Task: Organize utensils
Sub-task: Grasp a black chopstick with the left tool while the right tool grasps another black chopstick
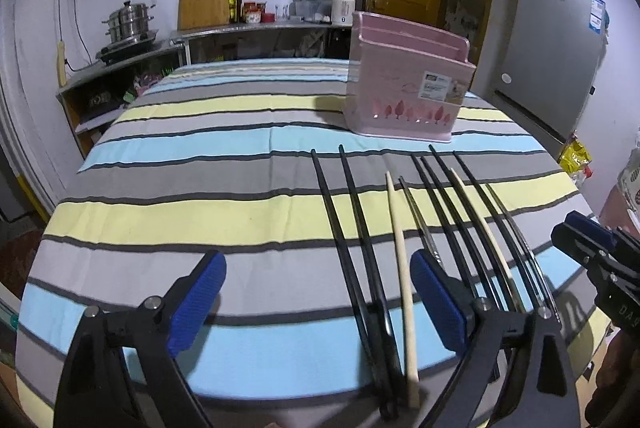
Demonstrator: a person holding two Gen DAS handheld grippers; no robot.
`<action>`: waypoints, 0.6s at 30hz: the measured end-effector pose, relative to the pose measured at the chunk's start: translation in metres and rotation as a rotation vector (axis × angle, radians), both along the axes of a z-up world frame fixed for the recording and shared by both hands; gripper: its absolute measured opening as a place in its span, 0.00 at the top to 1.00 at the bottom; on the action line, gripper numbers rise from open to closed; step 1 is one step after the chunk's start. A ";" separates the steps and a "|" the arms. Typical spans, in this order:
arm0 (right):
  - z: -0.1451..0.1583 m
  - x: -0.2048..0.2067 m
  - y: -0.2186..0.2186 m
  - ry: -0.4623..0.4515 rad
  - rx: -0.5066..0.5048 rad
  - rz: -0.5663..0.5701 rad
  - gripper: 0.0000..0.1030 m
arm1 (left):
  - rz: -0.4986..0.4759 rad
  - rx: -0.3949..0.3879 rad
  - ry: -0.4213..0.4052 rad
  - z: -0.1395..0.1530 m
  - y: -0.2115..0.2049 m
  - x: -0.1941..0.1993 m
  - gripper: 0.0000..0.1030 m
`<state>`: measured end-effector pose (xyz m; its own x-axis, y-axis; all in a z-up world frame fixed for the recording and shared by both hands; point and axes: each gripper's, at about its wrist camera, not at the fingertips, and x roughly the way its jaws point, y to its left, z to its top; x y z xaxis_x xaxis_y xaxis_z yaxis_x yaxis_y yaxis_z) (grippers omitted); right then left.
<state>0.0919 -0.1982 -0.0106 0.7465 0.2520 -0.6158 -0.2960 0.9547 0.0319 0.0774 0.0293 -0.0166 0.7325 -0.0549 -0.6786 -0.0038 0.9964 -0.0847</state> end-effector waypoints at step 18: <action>-0.013 0.085 0.022 0.128 -0.014 0.019 0.68 | 0.019 -0.092 0.198 -0.019 0.023 0.075 0.40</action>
<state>0.1768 -0.1764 -0.0239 0.6569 0.2555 -0.7094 -0.3079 0.9497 0.0570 0.1526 0.0521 -0.0359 0.5867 -0.1102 -0.8023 -0.0483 0.9842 -0.1705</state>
